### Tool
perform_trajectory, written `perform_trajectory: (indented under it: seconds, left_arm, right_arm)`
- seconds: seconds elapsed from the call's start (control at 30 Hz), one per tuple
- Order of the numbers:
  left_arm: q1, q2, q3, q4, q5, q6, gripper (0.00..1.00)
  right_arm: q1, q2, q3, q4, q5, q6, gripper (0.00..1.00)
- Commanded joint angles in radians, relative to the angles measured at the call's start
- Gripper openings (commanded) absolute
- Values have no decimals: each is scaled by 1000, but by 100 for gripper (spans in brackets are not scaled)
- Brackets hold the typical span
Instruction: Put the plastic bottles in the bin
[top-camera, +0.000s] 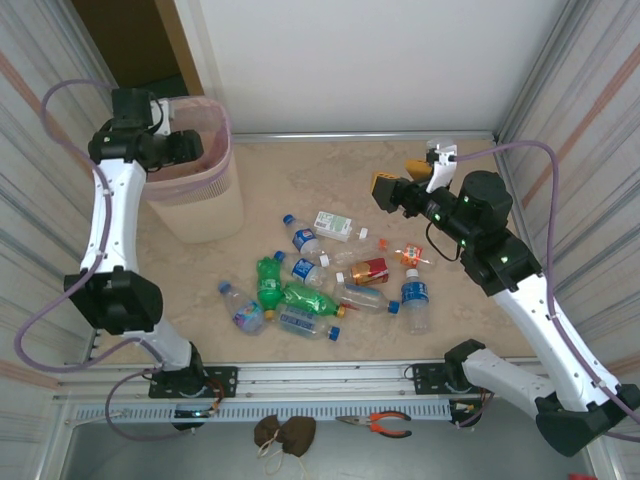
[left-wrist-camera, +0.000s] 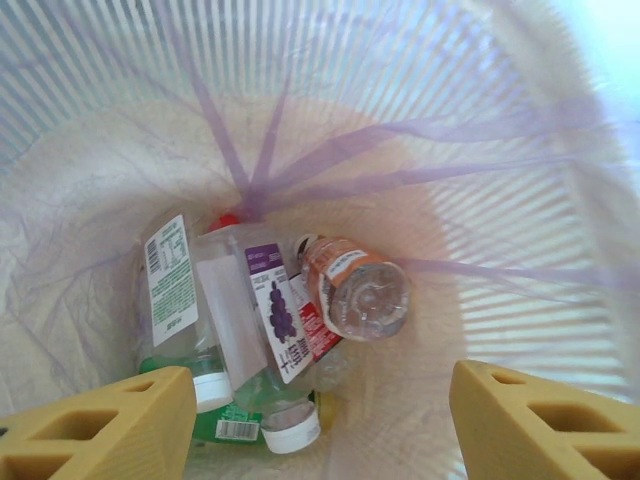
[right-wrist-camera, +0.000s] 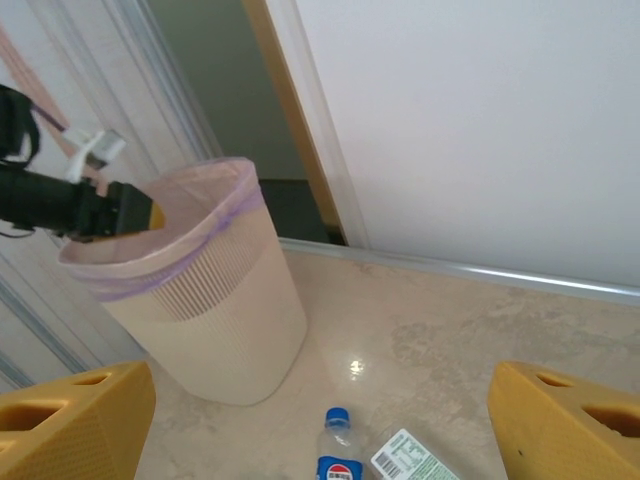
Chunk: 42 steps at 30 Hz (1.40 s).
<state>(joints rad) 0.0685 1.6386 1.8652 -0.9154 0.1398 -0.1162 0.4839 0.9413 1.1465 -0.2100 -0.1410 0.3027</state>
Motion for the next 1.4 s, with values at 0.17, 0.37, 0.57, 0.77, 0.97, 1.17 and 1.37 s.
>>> perform_trajectory:
  seconds: [0.17,0.37,0.57,0.77,0.97,1.17,1.37]
  left_arm:
    - [2,-190,-66,86,194,-12,65]
    - [-1,-324,-192,175,318,-66,65]
    - [-53,-430,-328,233,376,-113,65]
    - [-138,-503,-455,277,377,-152,65]
    - [-221,-538,-550,304,338,-181,65]
    - [-260,-552,-593,319,313,-197,65]
    - [-261,-552,-594,328,317,-208,65]
  right_arm:
    - [-7,42,85,-286,127,17,85]
    - [-26,110,79,-509,199,71,85]
    - [-80,169,22,-719,235,150,84]
    - [-127,248,-87,-814,185,196,82]
    - [-173,360,-160,-777,142,160,69]
    - [-183,454,-165,-676,177,120,54]
    - [-182,543,-168,-611,141,117,49]
